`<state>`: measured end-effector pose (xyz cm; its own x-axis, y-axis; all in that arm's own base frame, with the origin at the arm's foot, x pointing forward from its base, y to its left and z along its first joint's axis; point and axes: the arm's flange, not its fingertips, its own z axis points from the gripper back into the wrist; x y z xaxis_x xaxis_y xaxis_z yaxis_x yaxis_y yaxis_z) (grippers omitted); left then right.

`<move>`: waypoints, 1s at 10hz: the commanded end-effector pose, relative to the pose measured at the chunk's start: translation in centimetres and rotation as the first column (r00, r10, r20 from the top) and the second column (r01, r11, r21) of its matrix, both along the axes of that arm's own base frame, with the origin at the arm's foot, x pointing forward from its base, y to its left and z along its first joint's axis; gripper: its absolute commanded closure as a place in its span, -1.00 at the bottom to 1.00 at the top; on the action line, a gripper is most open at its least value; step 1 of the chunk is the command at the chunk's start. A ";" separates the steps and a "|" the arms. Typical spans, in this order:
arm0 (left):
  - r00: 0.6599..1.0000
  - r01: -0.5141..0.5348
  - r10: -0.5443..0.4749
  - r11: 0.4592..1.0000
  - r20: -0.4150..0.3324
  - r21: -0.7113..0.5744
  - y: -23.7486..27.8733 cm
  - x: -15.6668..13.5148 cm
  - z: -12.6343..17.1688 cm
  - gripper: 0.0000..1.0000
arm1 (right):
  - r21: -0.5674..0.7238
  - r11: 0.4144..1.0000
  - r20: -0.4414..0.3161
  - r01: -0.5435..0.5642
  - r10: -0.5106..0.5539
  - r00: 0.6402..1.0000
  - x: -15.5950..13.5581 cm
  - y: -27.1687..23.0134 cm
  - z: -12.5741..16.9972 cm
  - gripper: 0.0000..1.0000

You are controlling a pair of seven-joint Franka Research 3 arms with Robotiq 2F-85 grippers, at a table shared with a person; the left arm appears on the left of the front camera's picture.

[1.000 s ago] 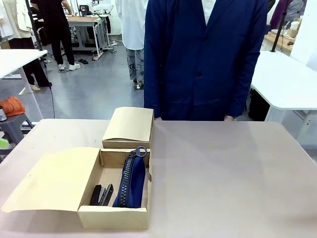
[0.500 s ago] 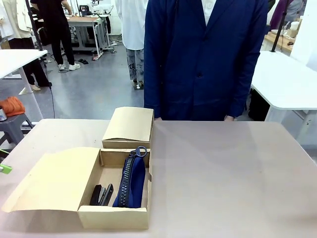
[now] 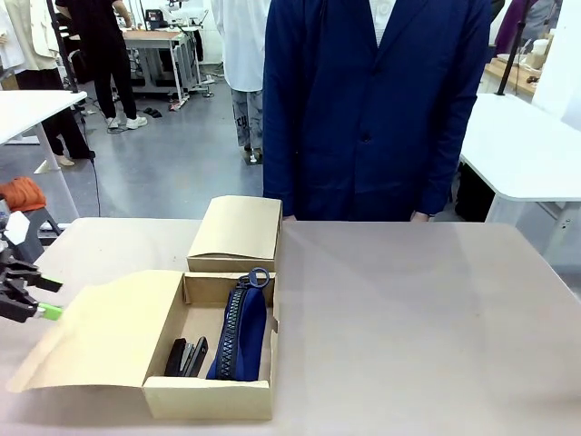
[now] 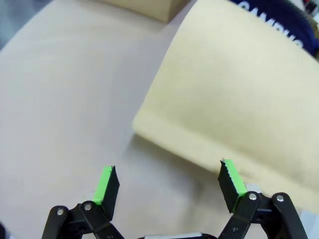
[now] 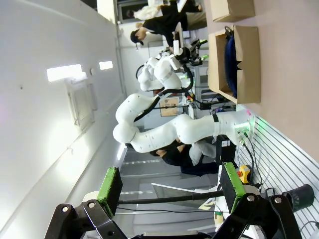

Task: Place items inside the box.
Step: Close the lid of the Mailer Box closest to the robot.

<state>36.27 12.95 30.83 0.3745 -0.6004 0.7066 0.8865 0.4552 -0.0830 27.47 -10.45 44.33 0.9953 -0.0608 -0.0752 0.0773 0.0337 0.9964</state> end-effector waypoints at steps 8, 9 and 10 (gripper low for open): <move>0.993 0.065 -0.070 0.997 0.098 0.051 -1.6 -1.4 1.3 -1.00 | 0.015 1.000 -0.011 0.005 -0.004 1.000 0.1 0.0 0.7 -1.00; 0.996 0.050 -0.059 0.991 0.073 0.124 -0.7 -1.9 0.6 -1.00 | 0.015 1.000 -0.011 0.005 -0.004 1.000 0.1 0.0 0.7 -1.00; 0.997 0.023 -0.034 0.987 0.064 0.157 0.2 -2.1 0.2 -1.00 | 0.015 1.000 -0.011 0.005 -0.004 1.000 0.1 0.0 0.7 -1.00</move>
